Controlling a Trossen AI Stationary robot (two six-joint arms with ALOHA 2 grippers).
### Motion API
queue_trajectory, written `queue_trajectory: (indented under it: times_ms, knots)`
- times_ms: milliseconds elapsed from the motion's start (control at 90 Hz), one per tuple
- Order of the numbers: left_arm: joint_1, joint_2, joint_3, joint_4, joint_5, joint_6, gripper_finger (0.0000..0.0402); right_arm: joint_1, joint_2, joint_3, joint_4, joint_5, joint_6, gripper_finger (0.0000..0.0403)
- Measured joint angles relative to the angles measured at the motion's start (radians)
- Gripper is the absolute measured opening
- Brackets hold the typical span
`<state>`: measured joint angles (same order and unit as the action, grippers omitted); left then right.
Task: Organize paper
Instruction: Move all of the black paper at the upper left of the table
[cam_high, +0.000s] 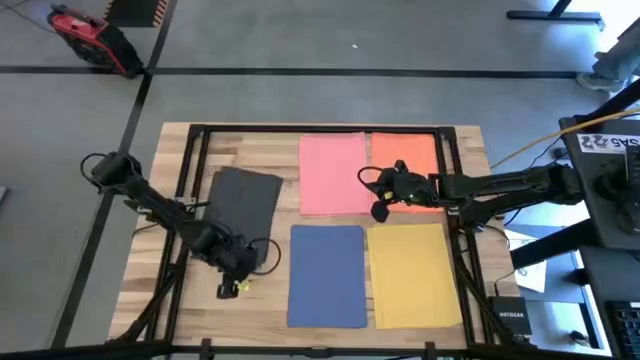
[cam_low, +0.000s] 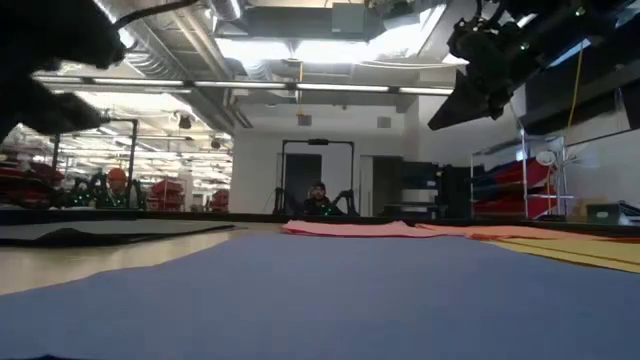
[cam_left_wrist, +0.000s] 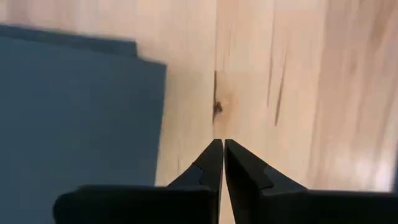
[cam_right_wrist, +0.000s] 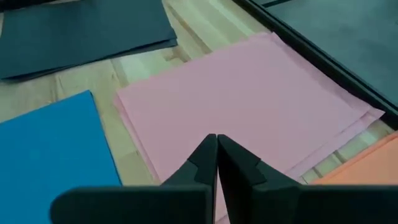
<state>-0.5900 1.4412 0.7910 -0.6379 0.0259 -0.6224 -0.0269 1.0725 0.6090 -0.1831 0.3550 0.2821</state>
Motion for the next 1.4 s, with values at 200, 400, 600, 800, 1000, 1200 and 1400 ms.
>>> queue_trajectory:
  times_ms: [200,400,600,800,1000,1200,1400]
  knots:
    - [0.004,0.078,0.000,0.043,-0.028,0.020,0.0000,0.000,0.000,0.000,0.000,0.000,0.000,0.0000]
    - [0.028,0.146,0.003,0.045,-0.054,0.033,0.0000,0.000,0.000,0.000,-0.001,0.000,0.000,0.0000]
    - [0.088,0.156,0.004,0.045,-0.060,0.086,0.0000,0.000,0.000,0.000,0.000,-0.002,0.000,0.0000]
    - [0.149,0.158,0.002,0.038,-0.103,0.165,0.0000,0.000,0.000,0.000,0.001,-0.003,0.001,0.0000]
    - [0.206,0.159,0.001,0.029,-0.142,0.225,0.0000,0.000,0.000,0.000,0.000,-0.003,0.007,0.0000]
    - [0.245,0.160,0.000,0.023,-0.175,0.288,0.0000,0.000,0.000,0.000,0.000,-0.002,0.008,0.0000]
    - [0.271,0.148,0.000,0.014,-0.206,0.314,0.0000,0.000,0.000,0.000,0.000,-0.002,0.009,0.0000]
